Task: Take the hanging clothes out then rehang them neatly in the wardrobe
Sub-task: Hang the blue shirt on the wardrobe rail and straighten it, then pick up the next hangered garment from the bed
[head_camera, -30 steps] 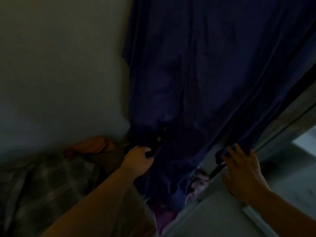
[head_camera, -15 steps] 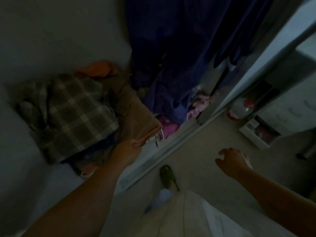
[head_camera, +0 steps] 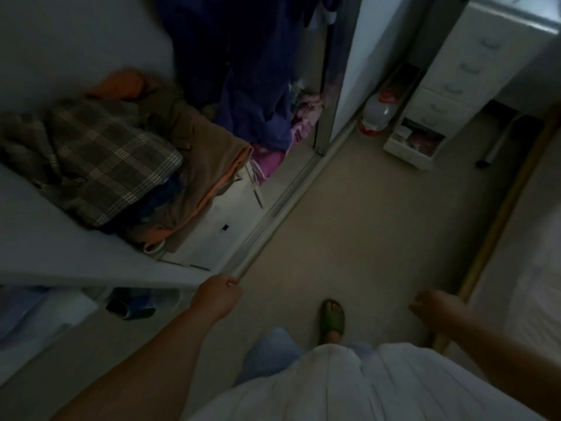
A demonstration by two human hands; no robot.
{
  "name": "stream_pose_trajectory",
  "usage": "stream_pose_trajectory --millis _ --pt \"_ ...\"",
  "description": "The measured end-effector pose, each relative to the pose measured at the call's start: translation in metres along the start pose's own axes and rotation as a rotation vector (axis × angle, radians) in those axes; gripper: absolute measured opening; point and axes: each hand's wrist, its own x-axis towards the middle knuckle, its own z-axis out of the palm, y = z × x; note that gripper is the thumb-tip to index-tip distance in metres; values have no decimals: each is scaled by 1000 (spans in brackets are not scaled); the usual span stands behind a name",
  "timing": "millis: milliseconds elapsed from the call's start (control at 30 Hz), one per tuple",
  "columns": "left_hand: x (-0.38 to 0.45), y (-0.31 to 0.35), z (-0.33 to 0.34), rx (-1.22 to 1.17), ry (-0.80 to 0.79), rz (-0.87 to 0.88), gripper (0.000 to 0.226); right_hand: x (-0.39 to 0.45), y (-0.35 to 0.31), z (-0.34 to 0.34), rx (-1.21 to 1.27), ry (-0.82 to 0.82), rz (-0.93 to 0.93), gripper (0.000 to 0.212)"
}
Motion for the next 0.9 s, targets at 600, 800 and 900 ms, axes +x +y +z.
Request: stream_pose_trajectory --millis 600,800,900 --pt "-118 -94 118 571 -298 422 29 -278 145 395 942 29 593 22" --pt "-191 -79 200 640 -293 611 25 -380 187 492 982 -53 732 24" --pt "-243 -96 256 650 -314 668 27 -428 212 552 1159 7 777 18"
